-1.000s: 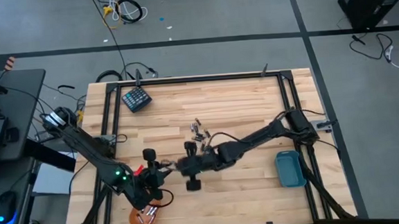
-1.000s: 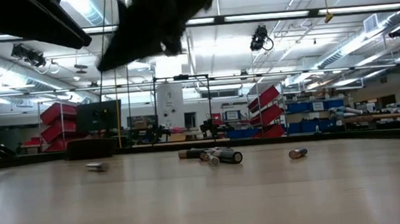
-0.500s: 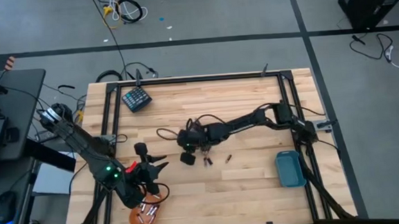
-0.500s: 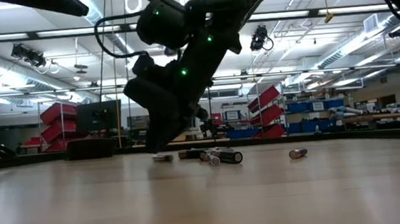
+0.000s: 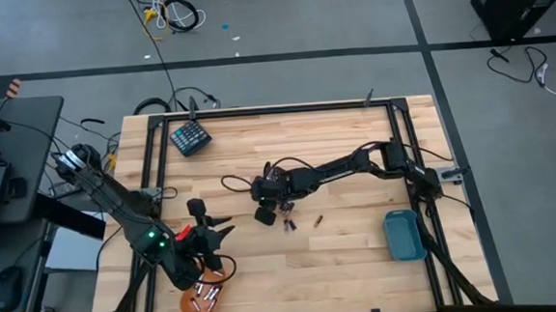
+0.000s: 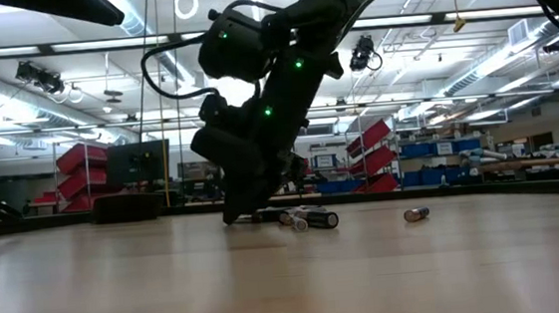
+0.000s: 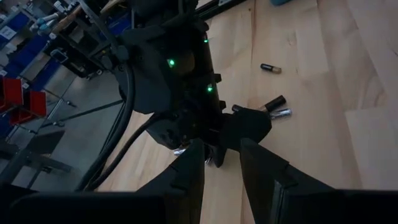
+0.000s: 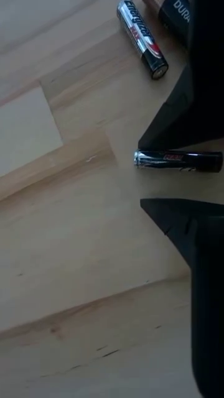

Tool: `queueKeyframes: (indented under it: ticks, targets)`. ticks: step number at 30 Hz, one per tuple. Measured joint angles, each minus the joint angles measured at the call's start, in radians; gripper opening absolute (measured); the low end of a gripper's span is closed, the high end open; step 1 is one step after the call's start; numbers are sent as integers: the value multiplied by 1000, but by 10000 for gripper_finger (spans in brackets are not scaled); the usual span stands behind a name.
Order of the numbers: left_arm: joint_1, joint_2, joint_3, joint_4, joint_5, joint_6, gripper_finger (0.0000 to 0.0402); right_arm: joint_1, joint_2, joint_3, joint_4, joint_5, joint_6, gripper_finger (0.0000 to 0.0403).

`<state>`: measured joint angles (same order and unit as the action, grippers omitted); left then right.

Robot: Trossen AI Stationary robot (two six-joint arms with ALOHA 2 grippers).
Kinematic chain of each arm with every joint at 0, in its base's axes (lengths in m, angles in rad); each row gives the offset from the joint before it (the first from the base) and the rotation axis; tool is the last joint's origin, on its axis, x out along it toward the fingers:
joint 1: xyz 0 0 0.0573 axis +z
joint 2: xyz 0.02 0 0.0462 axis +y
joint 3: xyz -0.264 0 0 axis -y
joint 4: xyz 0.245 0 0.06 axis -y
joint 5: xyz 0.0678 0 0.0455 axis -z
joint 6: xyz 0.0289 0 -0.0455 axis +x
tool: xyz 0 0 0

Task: Sort batteries
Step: Put the silver battery into the orange bin

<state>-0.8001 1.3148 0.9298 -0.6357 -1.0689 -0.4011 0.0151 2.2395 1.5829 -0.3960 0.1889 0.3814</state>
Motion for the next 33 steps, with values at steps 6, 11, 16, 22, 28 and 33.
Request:
queueKeyframes:
  ticks: [6, 11, 16, 22, 28, 33]
  targets:
    - [0, 0, 0, 1, 7, -7, 101, -1, -1, 1, -23, -34, -6, 86]
    - [0, 0, 0, 1, 7, -22, 101, 7, -2, 1, -32, -63, -52, 35]
    - [0, 0, 0, 1, 7, -26, 101, 27, -3, 0, -32, -89, -88, 10]
    - [0, 0, -32, 43, 70, -64, 101, 47, -9, -1, -24, -85, -127, 8]
    - [-32, 1, -203, 348, 148, -48, 101, 68, -50, -6, -2, -99, -179, 3]
    - [-58, 1, -317, 593, 152, -27, 101, 75, -80, -4, 14, -89, -207, 1]
